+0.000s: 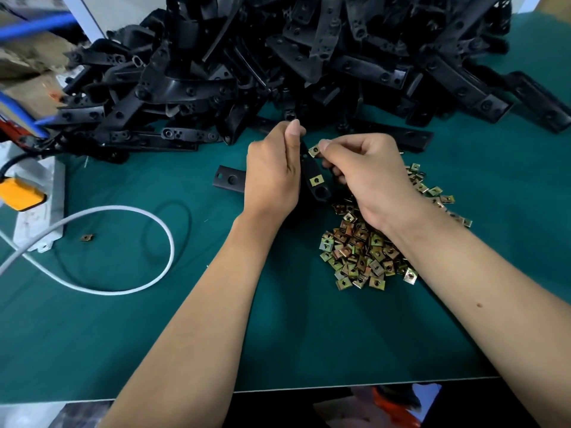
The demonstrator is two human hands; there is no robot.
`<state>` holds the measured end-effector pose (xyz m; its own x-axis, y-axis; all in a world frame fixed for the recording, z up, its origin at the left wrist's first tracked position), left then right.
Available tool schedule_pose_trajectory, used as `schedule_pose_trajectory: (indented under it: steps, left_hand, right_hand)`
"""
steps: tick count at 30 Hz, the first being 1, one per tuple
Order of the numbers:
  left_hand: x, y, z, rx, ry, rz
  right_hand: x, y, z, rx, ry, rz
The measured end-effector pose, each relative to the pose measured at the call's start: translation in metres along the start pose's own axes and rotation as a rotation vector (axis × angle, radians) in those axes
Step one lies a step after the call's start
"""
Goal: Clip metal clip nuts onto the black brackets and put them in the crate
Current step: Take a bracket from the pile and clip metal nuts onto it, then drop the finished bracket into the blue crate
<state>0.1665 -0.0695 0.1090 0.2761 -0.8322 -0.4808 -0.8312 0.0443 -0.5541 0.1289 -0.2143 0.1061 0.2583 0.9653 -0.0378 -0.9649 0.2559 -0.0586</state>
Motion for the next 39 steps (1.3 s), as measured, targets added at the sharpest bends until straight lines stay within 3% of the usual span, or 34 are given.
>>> schedule_pose_trajectory:
  steps: [18, 39]
  left_hand:
    - [0.005, 0.000, -0.003, -0.028, -0.027, 0.000]
    - [0.001, 0.004, -0.022, -0.047, -0.190, 0.025]
  right_hand:
    - [-0.001, 0.000, -0.001, -0.040, -0.036, -0.121]
    - [0.002, 0.004, 0.006, -0.169, 0.157, 0.046]
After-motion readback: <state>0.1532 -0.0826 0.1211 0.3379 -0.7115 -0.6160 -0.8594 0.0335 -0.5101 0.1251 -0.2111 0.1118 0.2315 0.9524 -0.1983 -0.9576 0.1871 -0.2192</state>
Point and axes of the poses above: each hand's wrist, its own y-axis away from the middle knuckle, its own x-axis out of the palm, z = x × y, the point moved 3 cm from there along -y, towards the middle knuckle
